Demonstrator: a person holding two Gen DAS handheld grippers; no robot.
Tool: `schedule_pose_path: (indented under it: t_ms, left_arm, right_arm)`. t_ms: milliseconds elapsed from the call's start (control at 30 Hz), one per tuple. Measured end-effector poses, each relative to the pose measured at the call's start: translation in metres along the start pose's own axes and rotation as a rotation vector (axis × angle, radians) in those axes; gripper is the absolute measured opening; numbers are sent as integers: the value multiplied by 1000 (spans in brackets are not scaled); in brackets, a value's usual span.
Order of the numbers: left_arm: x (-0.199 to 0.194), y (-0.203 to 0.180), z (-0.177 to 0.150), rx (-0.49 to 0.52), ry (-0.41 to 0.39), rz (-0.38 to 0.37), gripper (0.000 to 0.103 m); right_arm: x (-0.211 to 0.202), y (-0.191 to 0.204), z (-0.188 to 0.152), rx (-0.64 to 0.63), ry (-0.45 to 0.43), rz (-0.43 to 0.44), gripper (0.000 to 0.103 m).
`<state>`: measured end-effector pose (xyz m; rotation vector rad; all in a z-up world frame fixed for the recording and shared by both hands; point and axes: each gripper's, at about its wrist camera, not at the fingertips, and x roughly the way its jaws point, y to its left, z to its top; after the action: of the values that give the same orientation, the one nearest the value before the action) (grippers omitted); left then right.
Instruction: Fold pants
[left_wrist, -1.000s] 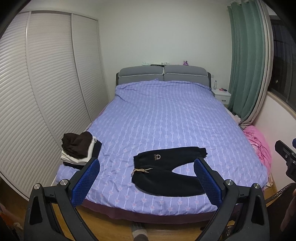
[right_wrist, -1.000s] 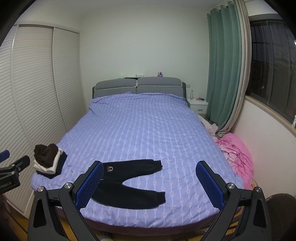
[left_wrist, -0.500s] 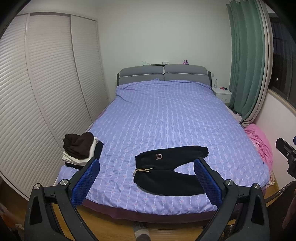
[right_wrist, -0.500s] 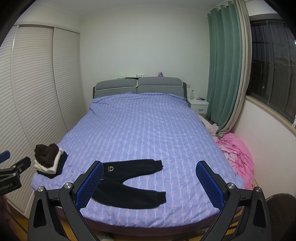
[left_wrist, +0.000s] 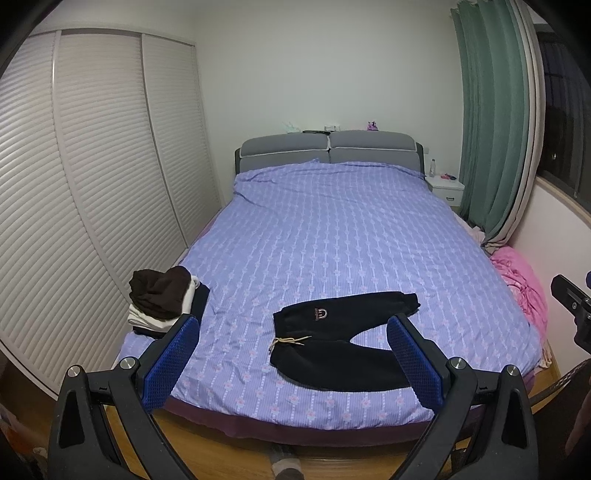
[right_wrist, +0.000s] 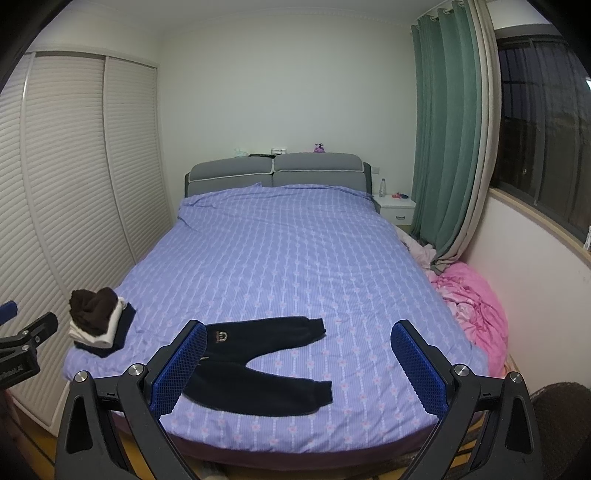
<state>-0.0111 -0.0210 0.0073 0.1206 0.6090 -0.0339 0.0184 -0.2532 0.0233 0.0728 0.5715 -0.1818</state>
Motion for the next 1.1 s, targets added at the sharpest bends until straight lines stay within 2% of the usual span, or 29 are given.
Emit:
schedule_pose_path:
  t_ms: [567, 800, 1100]
  left_arm:
    - [1, -1, 0, 11, 0, 19, 103]
    - [22, 1, 5, 14, 28, 12, 103]
    - [70, 19, 25, -3, 51, 4, 103]
  right_arm:
    - [11, -4, 1, 19, 26, 27, 101]
    - [27, -5, 3, 22, 47, 7, 101]
    - [62, 10, 14, 20, 80, -24, 101]
